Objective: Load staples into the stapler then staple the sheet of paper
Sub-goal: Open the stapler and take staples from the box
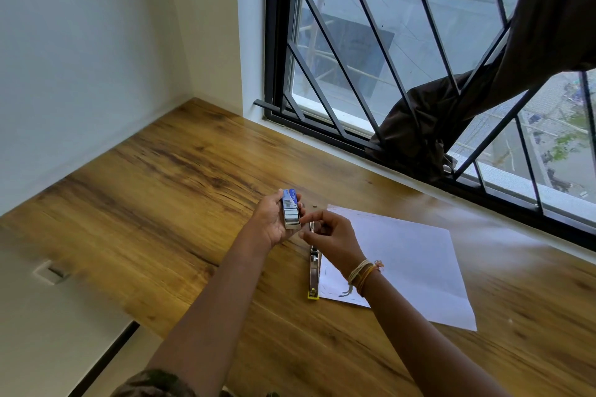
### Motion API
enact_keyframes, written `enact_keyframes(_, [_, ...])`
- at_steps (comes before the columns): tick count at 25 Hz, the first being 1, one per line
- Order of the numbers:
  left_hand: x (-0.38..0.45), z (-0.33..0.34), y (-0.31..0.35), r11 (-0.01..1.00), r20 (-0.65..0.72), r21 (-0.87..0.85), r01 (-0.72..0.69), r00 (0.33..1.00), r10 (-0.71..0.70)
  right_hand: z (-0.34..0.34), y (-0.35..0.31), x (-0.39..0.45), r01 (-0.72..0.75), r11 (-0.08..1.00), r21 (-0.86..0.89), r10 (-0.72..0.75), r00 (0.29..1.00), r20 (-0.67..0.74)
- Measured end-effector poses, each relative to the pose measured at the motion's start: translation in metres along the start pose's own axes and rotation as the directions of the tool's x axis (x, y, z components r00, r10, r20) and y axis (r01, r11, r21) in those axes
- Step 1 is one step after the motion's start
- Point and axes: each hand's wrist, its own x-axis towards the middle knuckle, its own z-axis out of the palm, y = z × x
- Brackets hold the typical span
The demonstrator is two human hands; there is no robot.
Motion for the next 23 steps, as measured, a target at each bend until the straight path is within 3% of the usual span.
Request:
enact_keyframes(5, [-0.002,0.002,-0.003,1.000,0.001,-0.008,0.008,1.000,-0.008,0.000,0.006,0.000,0.147,0.961,-0.236,-0.168,0.983,-0.071])
enact_keyframes(11, [-0.005,0.001,-0.003,0.998,0.008,0.047,0.031,0.999,-0.031,0.001,0.007,0.004,0.155,0.953,-0.259,-0.184,0.979,-0.092])
enact_keyframes(19, [-0.001,-0.002,-0.004,0.999,0.022,-0.009,0.031,0.999,-0.030,0.007,0.004,0.009,0.136,0.957,-0.256,-0.176,0.975,-0.139])
enact_keyframes(23, [0.000,0.000,-0.006,1.000,0.021,0.006,0.031,0.999,-0.031,0.007,0.004,0.010,0.187,0.930,-0.316,-0.252,0.951,-0.178])
